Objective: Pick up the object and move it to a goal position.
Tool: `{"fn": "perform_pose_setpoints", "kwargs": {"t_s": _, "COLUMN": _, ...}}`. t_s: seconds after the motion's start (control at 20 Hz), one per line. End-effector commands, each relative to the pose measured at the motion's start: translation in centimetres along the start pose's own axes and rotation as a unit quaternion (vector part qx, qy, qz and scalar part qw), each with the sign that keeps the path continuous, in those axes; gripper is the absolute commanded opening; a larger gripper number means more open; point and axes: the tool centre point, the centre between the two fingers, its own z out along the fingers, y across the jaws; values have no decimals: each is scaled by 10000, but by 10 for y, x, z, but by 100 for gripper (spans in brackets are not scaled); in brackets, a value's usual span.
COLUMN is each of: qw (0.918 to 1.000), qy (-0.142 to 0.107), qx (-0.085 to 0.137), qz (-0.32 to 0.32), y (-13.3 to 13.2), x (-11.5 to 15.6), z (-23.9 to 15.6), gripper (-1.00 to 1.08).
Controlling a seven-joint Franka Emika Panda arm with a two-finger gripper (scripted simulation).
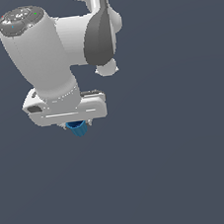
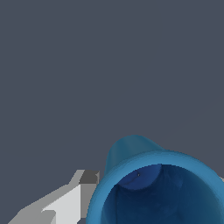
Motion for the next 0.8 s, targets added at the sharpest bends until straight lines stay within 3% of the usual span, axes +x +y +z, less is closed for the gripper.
{"fn": "perform_pose_setpoints", "kwargs": {"t_s": 0.0, "qw": 10000, "qy": 1, "qx": 0, "qz": -2, "y": 12, "x": 1, "z": -26, "gripper": -100}}
{"fn": "perform_pose_setpoints", "kwargs": {"t_s": 0.35, "qw": 10000, "qy": 2, "qx": -3, "qz": -3, "y": 40, "x": 5, "z": -84, "gripper": -100}}
{"fn": "perform_pose_setpoints", "kwargs": {"t_s": 0.75, "qw": 10000, "qy": 2, "qx": -3, "qz": -3, "y": 58, "x": 9, "z": -120, "gripper": -100}}
